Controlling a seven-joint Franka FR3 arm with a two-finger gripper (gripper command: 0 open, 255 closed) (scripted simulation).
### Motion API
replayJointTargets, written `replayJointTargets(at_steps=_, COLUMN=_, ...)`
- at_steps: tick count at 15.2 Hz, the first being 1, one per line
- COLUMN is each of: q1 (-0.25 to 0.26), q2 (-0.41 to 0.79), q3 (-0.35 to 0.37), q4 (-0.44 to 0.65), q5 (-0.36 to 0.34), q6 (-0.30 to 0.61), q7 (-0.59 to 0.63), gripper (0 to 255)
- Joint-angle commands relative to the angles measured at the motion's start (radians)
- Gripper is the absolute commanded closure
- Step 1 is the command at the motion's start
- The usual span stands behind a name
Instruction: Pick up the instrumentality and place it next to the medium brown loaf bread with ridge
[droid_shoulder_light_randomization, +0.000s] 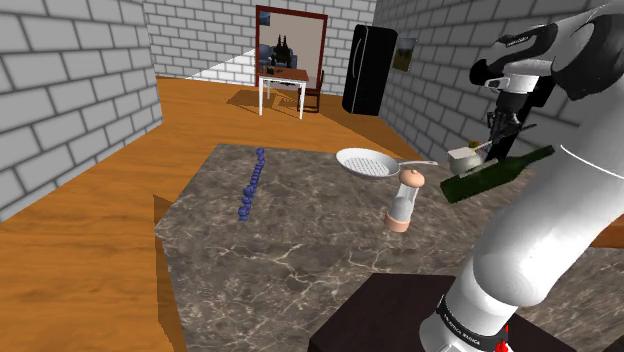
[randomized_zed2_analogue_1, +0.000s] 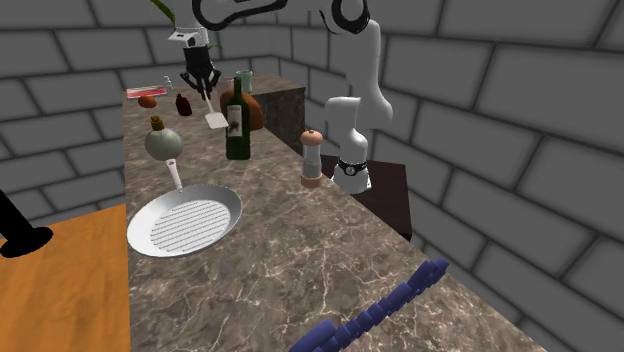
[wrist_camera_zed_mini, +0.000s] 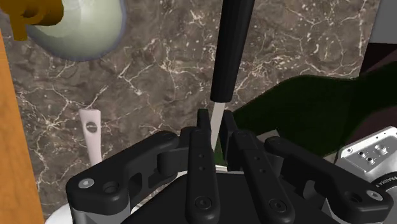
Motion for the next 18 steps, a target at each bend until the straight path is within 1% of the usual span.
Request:
replayJointTargets(at_steps=1, q1=0.027, q2=0.131, q3=-0.136, q4=0.057, q5=0.127, q6=0.007, q7=-0.139, gripper=255)
replayJointTargets(at_steps=2, q1=-0.009, q2=0.261, q3=-0.191, q4=0.089, q5=0.261, q6=0.004, q7=-0.251, gripper=255)
replayJointTargets(at_steps=3, q1=-0.09, q2=0.368, q3=-0.19, q4=0.125, q5=0.37, q6=-0.011, q7=-0.342, gripper=255)
replayJointTargets(at_steps=4, q1=-0.193, q2=0.414, q3=-0.131, q4=0.163, q5=0.415, q6=-0.023, q7=-0.385, gripper=255)
replayJointTargets(at_steps=5, q1=-0.282, q2=0.456, q3=-0.083, q4=0.202, q5=0.453, q6=-0.037, q7=-0.423, gripper=255)
replayJointTargets(at_steps=6, q1=-0.361, q2=0.497, q3=-0.046, q4=0.244, q5=0.49, q6=-0.053, q7=-0.458, gripper=255)
replayJointTargets(at_steps=9, q1=-0.566, q2=0.615, q3=0.037, q4=0.385, q5=0.591, q6=-0.108, q7=-0.543, gripper=255)
replayJointTargets(at_steps=11, q1=-0.685, q2=0.684, q3=0.082, q4=0.486, q5=0.644, q6=-0.147, q7=-0.581, gripper=255)
replayJointTargets(at_steps=18, q1=-0.641, q2=0.679, q3=0.078, q4=0.371, q5=0.644, q6=-0.048, q7=-0.59, gripper=255)
